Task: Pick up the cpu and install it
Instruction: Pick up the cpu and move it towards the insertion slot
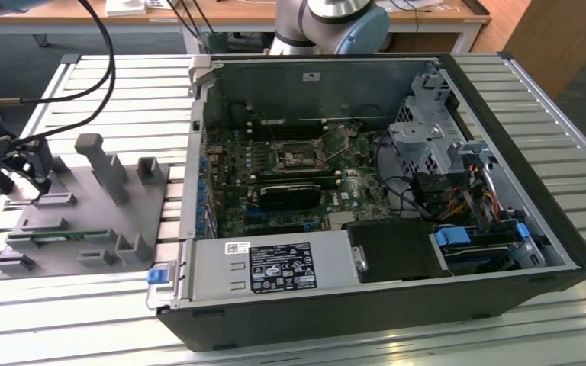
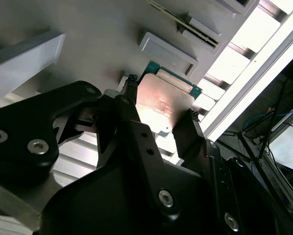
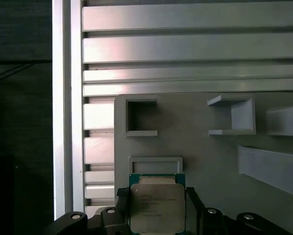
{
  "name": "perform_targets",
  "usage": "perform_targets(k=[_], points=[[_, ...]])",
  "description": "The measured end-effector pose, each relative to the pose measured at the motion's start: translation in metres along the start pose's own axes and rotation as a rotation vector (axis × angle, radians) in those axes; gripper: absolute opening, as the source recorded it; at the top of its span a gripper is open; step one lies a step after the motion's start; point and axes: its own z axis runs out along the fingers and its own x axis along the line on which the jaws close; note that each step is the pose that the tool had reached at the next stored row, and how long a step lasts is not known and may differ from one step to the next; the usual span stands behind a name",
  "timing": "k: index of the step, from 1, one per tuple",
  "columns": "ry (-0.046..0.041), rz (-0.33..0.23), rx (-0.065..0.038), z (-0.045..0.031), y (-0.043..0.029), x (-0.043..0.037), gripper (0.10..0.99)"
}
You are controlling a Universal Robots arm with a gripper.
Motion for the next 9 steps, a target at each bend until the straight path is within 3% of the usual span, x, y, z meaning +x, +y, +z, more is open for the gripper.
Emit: perform_targets(k=[9], points=[[-0.0001, 0.000, 0.000, -0.0088, 0.0006, 0.0000, 0.541]])
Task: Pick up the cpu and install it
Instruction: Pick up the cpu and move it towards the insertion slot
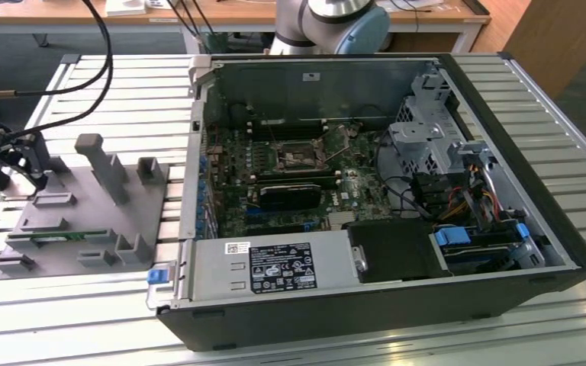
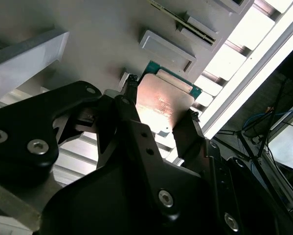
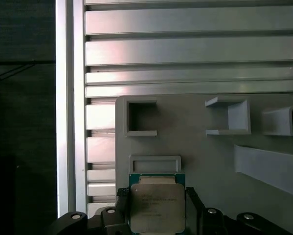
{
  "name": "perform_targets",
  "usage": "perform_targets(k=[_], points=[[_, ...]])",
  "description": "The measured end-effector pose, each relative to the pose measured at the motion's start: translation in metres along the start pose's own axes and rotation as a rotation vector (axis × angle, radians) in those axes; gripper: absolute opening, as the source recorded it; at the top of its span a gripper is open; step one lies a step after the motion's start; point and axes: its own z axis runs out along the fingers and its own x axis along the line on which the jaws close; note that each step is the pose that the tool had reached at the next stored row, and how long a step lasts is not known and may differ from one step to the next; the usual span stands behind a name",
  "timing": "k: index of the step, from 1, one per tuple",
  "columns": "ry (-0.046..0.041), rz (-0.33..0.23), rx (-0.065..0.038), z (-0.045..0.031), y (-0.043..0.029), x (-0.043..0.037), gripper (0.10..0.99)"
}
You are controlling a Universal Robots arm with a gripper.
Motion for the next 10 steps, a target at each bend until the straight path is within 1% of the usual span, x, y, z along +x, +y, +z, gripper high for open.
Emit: perform_targets(k=[2, 5, 10], points=[[0.0000, 0.000, 0.000, -0.0029, 0.0002, 0.0000, 0.541], [0.0000, 0.000, 0.000, -0.0108, 0.0007, 0.0000, 0.541], [0.0001, 0.000, 0.000, -0.0304, 0.0019, 0.0000, 0.541]])
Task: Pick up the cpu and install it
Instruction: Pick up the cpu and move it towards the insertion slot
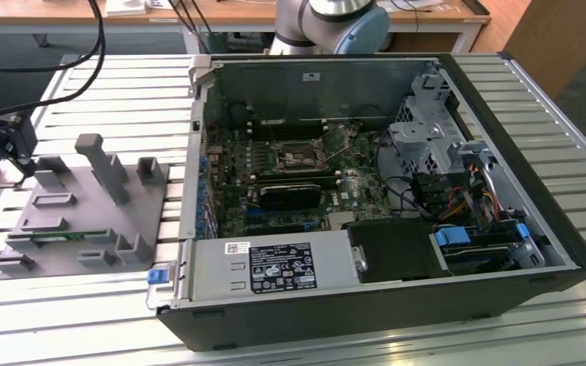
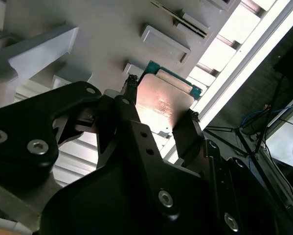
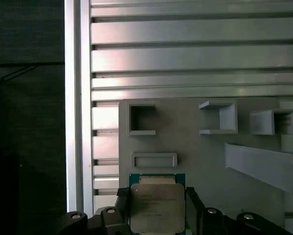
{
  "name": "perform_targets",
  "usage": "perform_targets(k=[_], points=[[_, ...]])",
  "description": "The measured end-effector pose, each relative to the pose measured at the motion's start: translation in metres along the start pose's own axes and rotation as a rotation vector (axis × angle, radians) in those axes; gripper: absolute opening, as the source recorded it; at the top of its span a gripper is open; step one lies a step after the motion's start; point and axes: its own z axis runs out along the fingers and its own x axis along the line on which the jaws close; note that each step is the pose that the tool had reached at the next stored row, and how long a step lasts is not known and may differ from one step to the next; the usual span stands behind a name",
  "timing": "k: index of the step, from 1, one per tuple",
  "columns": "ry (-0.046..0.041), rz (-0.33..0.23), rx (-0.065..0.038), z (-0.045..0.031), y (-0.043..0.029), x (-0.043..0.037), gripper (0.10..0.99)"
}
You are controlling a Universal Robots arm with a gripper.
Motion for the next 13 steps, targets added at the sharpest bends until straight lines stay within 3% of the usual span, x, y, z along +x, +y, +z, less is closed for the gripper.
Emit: perform_targets(k=[4, 13], points=[[-0.0001, 0.000, 0.000, -0.0109, 0.0007, 0.0000, 0.541], [0.0000, 0.000, 0.000, -0.0252, 0.0018, -0.0001, 0.541]])
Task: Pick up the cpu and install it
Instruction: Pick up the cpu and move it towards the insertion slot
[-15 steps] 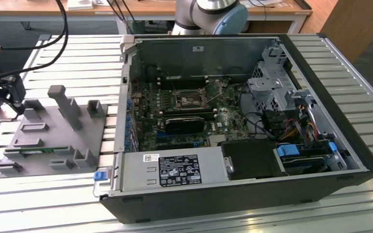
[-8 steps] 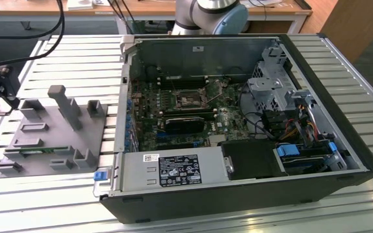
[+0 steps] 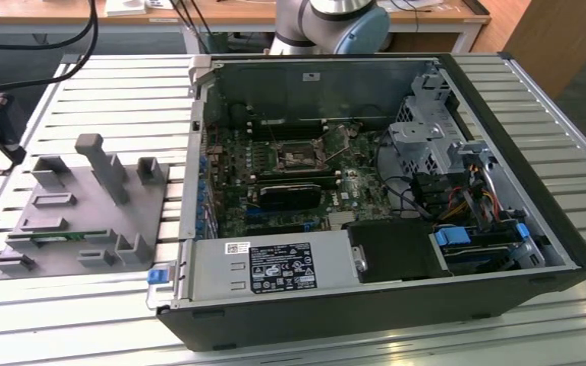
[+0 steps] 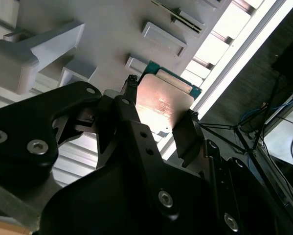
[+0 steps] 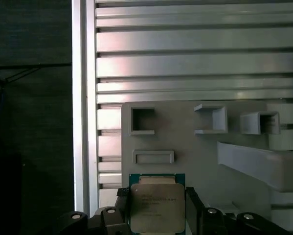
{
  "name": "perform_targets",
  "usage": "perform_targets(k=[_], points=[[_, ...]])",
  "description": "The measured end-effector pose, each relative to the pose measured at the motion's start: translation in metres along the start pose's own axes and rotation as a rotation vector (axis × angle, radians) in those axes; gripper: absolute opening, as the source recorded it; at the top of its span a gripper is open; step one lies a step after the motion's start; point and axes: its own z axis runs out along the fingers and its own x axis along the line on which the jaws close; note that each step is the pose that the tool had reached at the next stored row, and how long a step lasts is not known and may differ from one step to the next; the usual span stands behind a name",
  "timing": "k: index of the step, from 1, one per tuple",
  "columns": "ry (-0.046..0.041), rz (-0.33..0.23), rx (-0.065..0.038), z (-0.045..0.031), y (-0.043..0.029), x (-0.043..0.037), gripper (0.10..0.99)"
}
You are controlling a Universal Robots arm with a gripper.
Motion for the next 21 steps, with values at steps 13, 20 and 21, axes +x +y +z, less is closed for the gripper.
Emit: perform_targets(k=[13, 20, 21], points=[[-0.0001, 0.000, 0.000, -0.0142, 0.0011, 0.0000, 0.541], [0.0000, 0.000, 0.000, -0.0252, 0.0020, 0.0000, 0.541], [-0.0001, 0.000, 0.000, -0.0268, 0.0022, 0.0000, 0.541]])
